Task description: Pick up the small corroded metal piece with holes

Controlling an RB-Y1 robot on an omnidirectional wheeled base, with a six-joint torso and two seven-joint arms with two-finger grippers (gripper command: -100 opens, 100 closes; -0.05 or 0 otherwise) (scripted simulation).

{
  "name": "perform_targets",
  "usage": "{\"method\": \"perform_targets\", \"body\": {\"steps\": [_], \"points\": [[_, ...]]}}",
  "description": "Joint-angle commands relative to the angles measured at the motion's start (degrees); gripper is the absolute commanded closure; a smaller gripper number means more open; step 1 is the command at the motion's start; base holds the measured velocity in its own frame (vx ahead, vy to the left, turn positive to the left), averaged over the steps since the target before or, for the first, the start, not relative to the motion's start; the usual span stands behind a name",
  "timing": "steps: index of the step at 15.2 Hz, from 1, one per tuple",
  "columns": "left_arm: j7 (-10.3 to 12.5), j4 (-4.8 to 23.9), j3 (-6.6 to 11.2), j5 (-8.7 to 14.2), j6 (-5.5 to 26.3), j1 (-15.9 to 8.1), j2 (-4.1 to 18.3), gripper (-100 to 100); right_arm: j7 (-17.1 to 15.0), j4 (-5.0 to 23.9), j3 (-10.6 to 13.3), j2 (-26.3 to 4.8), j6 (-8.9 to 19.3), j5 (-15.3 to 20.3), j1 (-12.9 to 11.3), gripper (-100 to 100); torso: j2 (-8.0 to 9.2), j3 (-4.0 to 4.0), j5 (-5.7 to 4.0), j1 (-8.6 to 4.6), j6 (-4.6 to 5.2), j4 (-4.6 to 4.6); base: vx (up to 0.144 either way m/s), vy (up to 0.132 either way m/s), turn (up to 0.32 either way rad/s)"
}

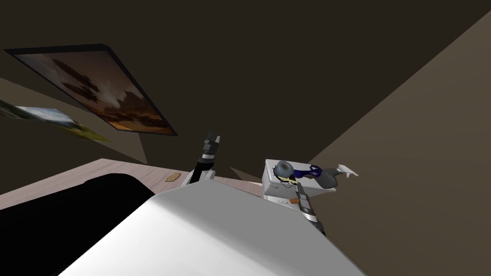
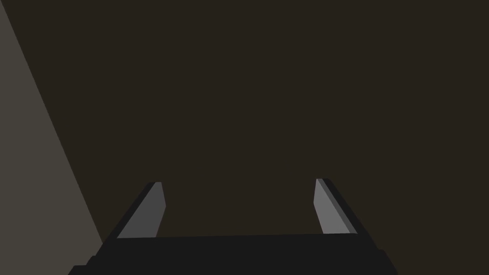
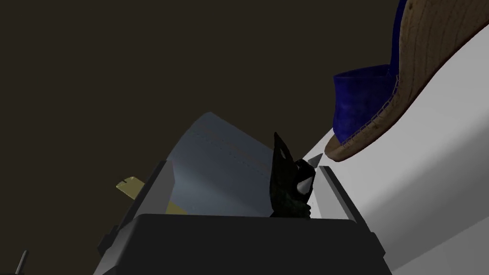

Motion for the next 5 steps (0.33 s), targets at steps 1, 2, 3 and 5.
{"method": "perform_targets", "body": {"steps": [1, 2, 3, 5], "points": [[0.00, 0.00, 0.00, 0.00, 0.00, 0.00, 0.00, 0, -1.24, 0.12, -0.90, -1.03, -1.86, -1.22, -1.47, -100, 0.00, 0.00, 0.00, 0.00, 0.00, 0.00, -0.039, 0.045, 0.110], [0.00, 0.00, 0.00, 0.00, 0.00, 0.00, 0.00, 0, -0.04, -0.96, -0.44, -0.86, -0.88, -0.58, -0.36, -100, 0.06, 0.03, 0.02, 0.12, -0.01, 0.01, -0.024, 0.029, 0.038], [0.00, 0.00, 0.00, 0.00, 0.00, 0.00, 0.00, 0, -0.58, 0.49, -0.28, -0.08, -0.69, -0.38, -0.67, 100, 0.08, 0.04, 0.02, 0.14, 0.02, 0.01, -0.002, 0.007, -0.033], [0.00, 0.00, 0.01, 0.00, 0.00, 0.02, 0.01, 0, -0.21, 0.29, -0.24, -0.07, -0.84, -0.31, -0.46, 100, 0.16, 0.11, 0.07, 0.19, 0.11, 0.04, 0.021, -0.021, -0.072]]}}
